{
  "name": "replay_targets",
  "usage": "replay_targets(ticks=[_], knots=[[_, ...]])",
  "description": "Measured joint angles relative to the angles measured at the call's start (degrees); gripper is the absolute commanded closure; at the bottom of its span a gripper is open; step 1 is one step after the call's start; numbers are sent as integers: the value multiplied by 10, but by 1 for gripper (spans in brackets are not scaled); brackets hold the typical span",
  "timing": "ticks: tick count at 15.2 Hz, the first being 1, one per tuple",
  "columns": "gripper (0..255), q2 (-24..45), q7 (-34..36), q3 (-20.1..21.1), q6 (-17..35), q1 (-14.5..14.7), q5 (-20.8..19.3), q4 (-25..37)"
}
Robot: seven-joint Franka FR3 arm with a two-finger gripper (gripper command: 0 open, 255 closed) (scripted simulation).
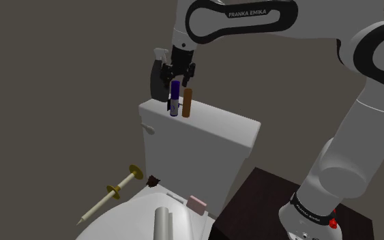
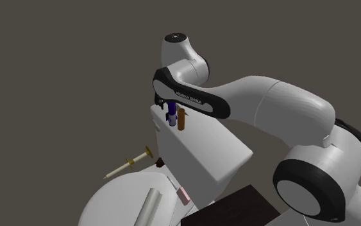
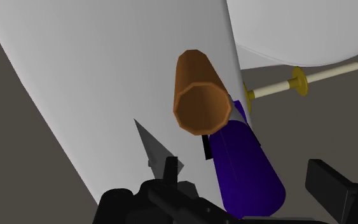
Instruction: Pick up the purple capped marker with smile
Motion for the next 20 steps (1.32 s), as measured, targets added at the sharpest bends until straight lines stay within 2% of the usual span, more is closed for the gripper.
replay_targets(ticks=[1, 11, 20], knots=[[255, 0, 0, 0, 2, 0, 0, -2], [255, -1, 1, 0, 4, 0, 0, -4], [255, 9, 1, 2, -60, 2, -2, 69]])
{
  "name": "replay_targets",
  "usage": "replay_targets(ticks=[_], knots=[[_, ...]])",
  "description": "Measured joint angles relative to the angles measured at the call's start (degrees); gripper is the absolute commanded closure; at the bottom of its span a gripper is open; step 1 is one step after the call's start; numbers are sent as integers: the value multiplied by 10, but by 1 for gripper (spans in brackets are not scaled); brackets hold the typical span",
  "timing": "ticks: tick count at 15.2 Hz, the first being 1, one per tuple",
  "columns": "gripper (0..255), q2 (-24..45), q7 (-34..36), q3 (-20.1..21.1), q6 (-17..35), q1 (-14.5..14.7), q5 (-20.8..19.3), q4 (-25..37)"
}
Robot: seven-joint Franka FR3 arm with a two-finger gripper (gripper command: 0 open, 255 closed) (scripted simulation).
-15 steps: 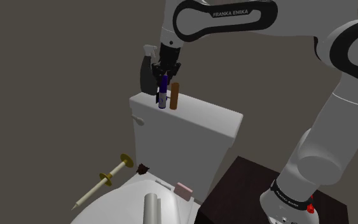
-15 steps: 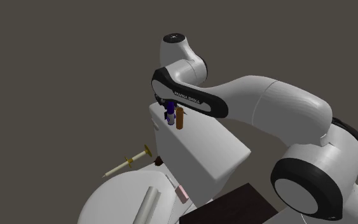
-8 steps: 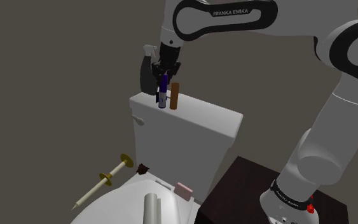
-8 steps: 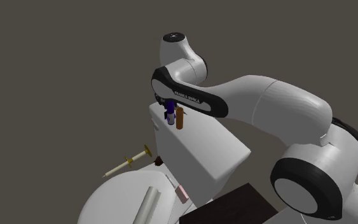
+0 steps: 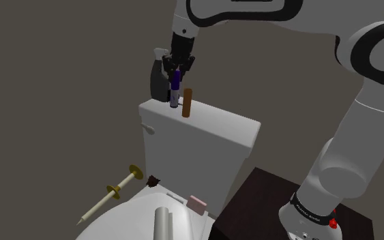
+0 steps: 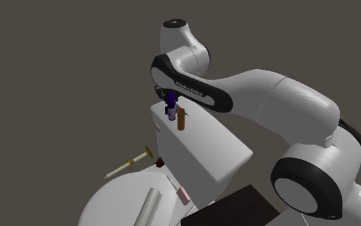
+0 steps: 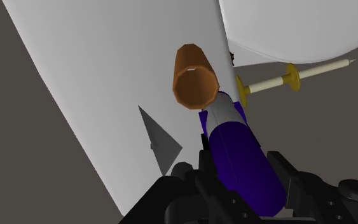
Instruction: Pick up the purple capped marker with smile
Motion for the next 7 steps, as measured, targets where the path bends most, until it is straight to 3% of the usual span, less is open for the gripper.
replay_targets(ticks=[7], knots=[[255, 13, -1, 1, -56, 1, -3, 68]])
